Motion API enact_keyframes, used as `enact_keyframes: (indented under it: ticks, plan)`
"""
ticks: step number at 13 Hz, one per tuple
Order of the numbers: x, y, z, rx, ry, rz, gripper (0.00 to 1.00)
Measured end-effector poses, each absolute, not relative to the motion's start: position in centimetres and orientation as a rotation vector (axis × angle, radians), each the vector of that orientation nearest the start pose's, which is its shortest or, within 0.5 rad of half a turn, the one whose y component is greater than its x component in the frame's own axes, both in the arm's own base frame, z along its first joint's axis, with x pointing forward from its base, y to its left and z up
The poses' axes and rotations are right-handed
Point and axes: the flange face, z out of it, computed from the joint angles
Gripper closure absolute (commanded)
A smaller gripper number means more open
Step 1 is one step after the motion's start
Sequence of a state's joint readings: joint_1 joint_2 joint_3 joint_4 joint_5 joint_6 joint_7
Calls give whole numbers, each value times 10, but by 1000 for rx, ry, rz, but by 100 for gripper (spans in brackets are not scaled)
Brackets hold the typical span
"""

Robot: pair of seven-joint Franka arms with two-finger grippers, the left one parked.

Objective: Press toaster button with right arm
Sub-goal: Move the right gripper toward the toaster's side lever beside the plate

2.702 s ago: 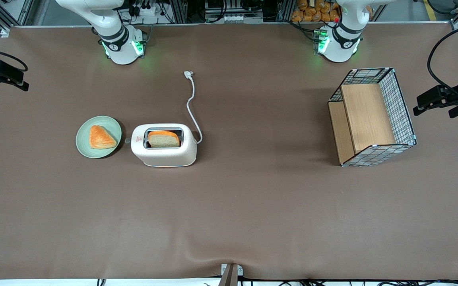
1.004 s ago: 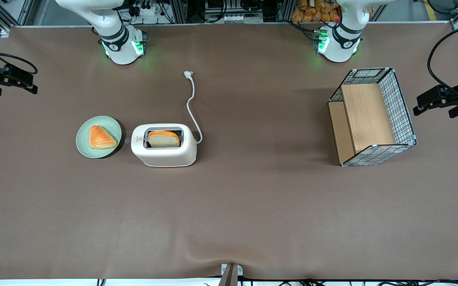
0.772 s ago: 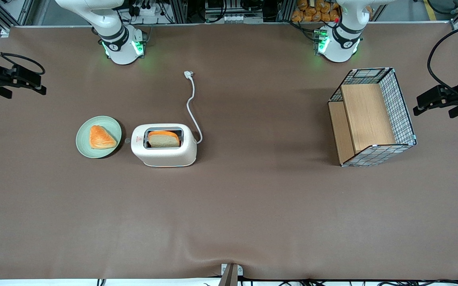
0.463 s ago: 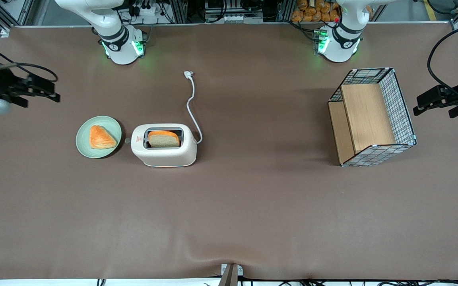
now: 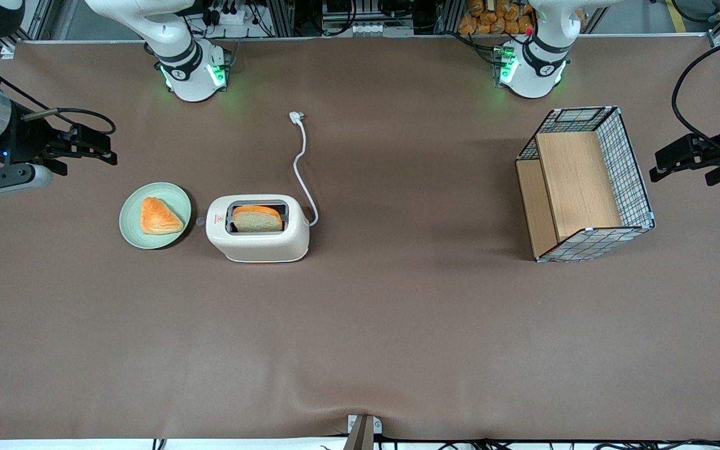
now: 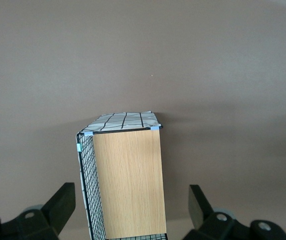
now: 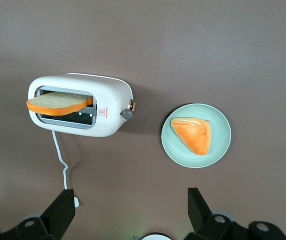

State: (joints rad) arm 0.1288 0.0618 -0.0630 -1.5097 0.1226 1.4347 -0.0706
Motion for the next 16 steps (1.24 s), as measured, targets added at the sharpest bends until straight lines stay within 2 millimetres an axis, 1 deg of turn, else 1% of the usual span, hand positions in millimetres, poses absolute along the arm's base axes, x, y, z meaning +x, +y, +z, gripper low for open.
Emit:
enact_keyframes:
  ticks: [1,2,3,4,5,7,8,10,11,12,15,16]
  plan:
    - [557,52,606,-3008,-217,213,6]
    - [559,53,600,-3007,-218,229,18]
    - [561,56,593,-3004,-222,255,34]
    - [562,61,583,-3002,-232,287,44]
    - [563,66,573,-3000,-242,317,51]
    - [564,73,559,-2997,-254,349,54]
    - [565,75,553,-2997,-257,349,57]
    - [566,79,540,-2998,-264,345,71]
    - [566,81,534,-2998,-268,350,82]
    - [565,83,528,-2997,-270,356,89]
    - [563,83,514,-2996,-266,382,98]
    - [563,82,511,-2996,-264,384,100]
